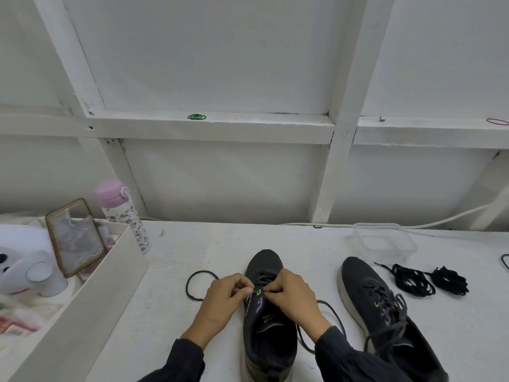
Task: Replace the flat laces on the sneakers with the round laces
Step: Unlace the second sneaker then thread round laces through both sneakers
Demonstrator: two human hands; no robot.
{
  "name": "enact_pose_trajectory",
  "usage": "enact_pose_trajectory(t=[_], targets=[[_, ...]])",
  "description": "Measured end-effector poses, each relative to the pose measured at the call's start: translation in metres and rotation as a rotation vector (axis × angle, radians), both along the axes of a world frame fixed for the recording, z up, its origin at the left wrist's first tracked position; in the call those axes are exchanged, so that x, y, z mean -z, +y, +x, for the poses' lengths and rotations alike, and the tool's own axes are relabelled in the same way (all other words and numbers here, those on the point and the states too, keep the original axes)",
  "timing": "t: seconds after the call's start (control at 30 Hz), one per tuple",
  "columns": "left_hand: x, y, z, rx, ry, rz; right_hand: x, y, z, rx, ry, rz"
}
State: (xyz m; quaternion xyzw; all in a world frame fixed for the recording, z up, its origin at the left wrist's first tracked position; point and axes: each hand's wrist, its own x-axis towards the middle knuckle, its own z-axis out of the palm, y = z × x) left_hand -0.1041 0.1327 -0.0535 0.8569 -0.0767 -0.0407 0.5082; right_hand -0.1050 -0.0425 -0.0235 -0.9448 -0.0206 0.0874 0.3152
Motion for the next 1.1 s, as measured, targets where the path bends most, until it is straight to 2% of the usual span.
enact_pose_trajectory(t=[0.3,0.53,0.63,0.8,0.93,1.03,1.1], targets=[[-0.002,-0.005,-0.001,-0.001,-0.024,0.008,-0.001,0.000,-0.003,0.012,-0.003,0.074],[-0.015,-0.009,0.005,0.098,-0.138,0.284,-0.001,0.000,-0.003,0.013,0.047,0.256],[-0.019,-0.012,0.007,0.127,-0.118,0.283,0.001,-0.002,0.000,-0.002,0.057,0.269],[-0.019,-0.005,0.010,0.170,-0.082,0.181,0.000,-0.001,-0.001,0.017,0.036,0.170],[-0.015,-0.006,0.005,0.168,-0.070,0.370,-0.004,0.002,-0.004,0.042,-0.022,0.089],[-0.017,-0.007,0.004,0.141,-0.046,0.394,-0.001,0.006,-0.004,0.013,-0.186,-0.094],[-0.019,-0.006,0.006,0.148,-0.044,0.408,0.000,0.007,-0.002,-0.009,-0.259,-0.143]])
